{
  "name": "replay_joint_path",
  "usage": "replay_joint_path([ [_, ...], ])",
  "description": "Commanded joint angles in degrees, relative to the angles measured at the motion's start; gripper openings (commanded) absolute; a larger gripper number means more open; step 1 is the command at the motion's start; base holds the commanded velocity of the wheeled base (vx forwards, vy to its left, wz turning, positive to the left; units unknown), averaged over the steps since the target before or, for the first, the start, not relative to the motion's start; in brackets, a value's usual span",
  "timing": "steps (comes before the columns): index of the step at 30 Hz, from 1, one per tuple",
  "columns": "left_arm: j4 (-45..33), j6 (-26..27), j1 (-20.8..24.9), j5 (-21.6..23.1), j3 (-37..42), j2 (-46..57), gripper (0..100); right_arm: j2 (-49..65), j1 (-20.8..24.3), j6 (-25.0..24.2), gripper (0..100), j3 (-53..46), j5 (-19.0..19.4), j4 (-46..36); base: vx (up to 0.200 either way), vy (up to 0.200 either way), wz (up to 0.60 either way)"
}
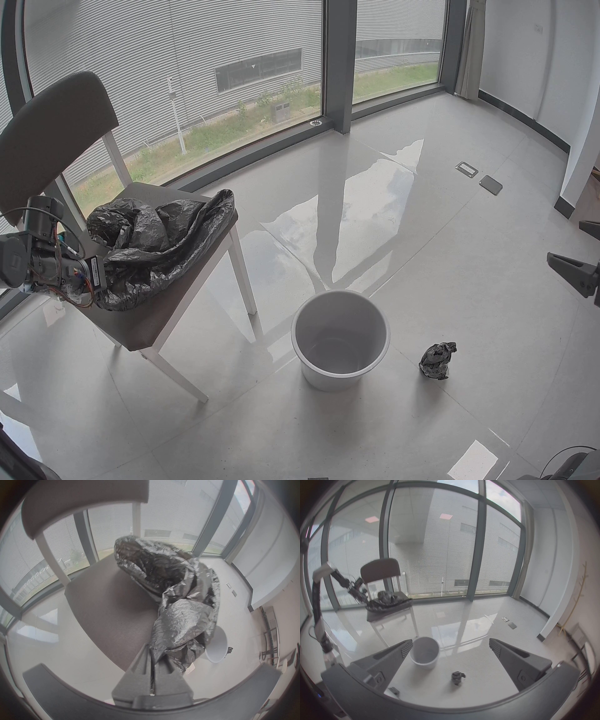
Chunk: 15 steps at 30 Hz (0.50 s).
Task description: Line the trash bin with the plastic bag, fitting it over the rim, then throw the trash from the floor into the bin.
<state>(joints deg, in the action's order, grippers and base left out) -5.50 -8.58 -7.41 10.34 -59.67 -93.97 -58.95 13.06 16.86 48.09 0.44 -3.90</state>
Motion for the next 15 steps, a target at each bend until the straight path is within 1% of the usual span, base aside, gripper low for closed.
replay_joint_path([
  [1,-1.7,0.1,4.2,-0.1,-2.5,8.3,0,-7.1,-0.3,6.8,100,2.0,-1.8,-1.9,0.0,0.0,0.0],
  [2,-2.6,0.1,4.9,-0.1,-2.9,9.2,0,-7.6,-0.4,7.8,100,2.4,-1.8,-2.7,0.0,0.0,0.0],
  [4,-4.0,0.1,6.0,-0.1,-3.6,10.4,0,-8.4,-0.4,8.2,100,3.4,-1.4,-3.8,0.0,0.0,0.0],
  [5,-6.6,0.1,7.9,0.3,-5.1,12.8,0,-10.2,0.0,7.7,100,4.6,0.1,-4.5,0.0,0.0,0.0],
  [7,-6.6,0.1,7.9,0.3,-5.1,12.8,0,-10.2,0.0,7.7,100,4.6,0.1,-4.5,0.0,0.0,0.0],
  [8,-10.3,-0.5,11.9,2.0,-8.5,16.4,0,-14.6,1.9,4.9,100,3.9,4.1,-3.5,0.0,0.0,0.0],
  [9,-11.0,-0.8,13.1,2.3,-9.6,17.4,0,-15.5,3.2,3.1,100,3.7,4.3,-2.7,0.0,0.0,0.0],
  [10,-11.8,-1.2,14.9,2.3,-10.9,18.4,0,-16.3,5.0,0.2,100,3.4,4.1,-1.4,0.0,0.0,0.0],
  [11,-12.1,-1.3,15.6,2.2,-11.5,18.7,0,-16.5,5.9,-1.1,100,3.4,3.9,-0.8,0.0,0.0,0.0],
  [12,-13.6,-1.7,18.6,1.7,-13.8,19.5,0,-17.6,8.8,-5.4,100,3.9,3.0,0.4,0.0,0.0,0.0],
  [13,-14.4,-1.9,19.8,1.5,-14.9,19.7,0,-18.5,10.0,-7.0,100,3.9,2.4,0.8,0.0,0.0,0.0],
  [14,-16.6,-2.6,22.6,0.7,-18.0,19.9,0,-20.3,12.6,-9.7,100,4.8,0.4,1.6,0.0,0.0,0.0],
  [15,-18.3,-3.2,24.3,-0.2,-20.0,19.9,0,-21.3,14.0,-11.0,100,5.6,-0.8,2.1,0.0,0.0,0.0],
])
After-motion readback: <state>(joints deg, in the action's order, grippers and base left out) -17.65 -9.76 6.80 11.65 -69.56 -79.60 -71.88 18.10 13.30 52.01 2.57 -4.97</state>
